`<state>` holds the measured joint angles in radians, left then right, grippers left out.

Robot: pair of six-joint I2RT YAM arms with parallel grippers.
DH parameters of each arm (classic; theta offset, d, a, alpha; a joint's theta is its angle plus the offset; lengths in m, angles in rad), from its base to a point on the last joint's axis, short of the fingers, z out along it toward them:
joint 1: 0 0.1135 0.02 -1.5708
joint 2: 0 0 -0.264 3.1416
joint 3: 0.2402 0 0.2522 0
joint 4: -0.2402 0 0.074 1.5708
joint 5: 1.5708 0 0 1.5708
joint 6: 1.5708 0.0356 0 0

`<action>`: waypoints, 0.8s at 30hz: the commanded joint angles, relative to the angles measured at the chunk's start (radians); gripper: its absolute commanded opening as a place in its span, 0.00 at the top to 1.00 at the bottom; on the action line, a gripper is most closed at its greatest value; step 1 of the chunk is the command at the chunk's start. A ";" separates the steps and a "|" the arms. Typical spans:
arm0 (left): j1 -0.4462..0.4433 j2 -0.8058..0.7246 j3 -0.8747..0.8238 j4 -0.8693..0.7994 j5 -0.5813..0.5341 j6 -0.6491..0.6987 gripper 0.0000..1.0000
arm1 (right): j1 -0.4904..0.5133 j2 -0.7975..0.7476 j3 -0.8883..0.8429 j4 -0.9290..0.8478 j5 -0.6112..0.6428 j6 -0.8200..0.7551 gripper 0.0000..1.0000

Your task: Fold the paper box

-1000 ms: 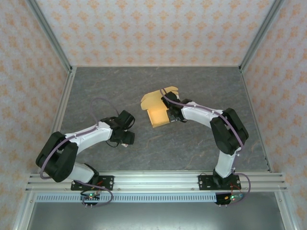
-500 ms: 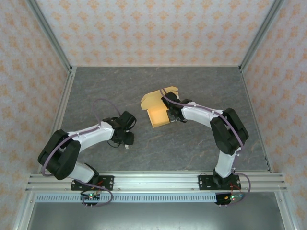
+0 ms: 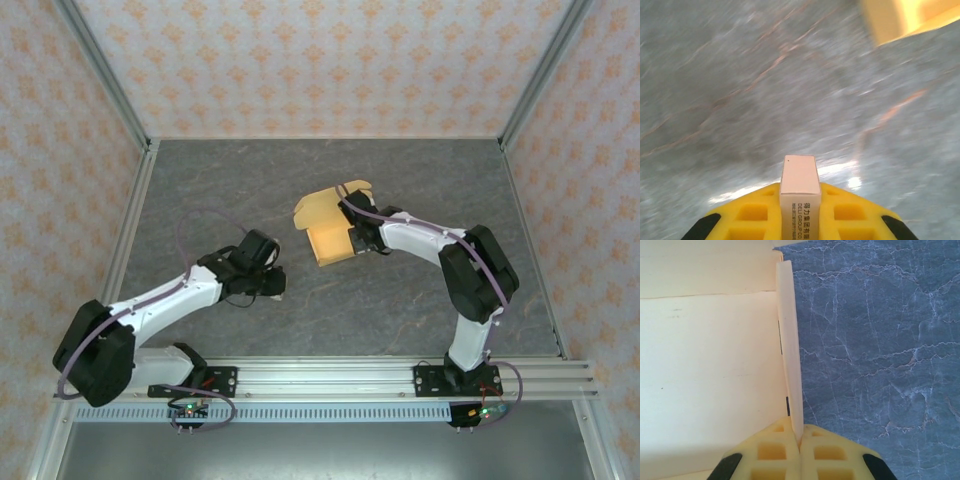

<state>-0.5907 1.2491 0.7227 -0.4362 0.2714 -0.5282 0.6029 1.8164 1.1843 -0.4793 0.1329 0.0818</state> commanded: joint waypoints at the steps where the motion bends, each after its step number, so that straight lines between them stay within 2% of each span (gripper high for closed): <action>1: -0.031 0.004 0.084 0.208 0.043 -0.087 0.87 | -0.012 -0.029 -0.023 0.020 -0.023 0.008 1.00; 7: -0.106 0.241 0.303 0.313 -0.061 -0.037 0.88 | -0.015 -0.035 -0.040 0.039 -0.047 0.018 1.00; 13: -0.106 0.413 0.431 0.294 -0.177 0.019 0.89 | -0.023 -0.042 -0.049 0.049 -0.059 0.022 1.00; 17: -0.106 0.473 0.448 0.305 -0.205 0.001 0.89 | -0.023 -0.037 -0.049 0.053 -0.061 0.024 1.00; 24: -0.109 0.558 0.426 0.419 -0.182 -0.052 0.87 | -0.022 -0.033 -0.051 0.056 -0.062 0.026 1.00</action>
<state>-0.6998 1.7893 1.1378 -0.1001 0.1219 -0.5564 0.5854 1.8050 1.1469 -0.4290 0.0662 0.0937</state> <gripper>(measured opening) 0.159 0.046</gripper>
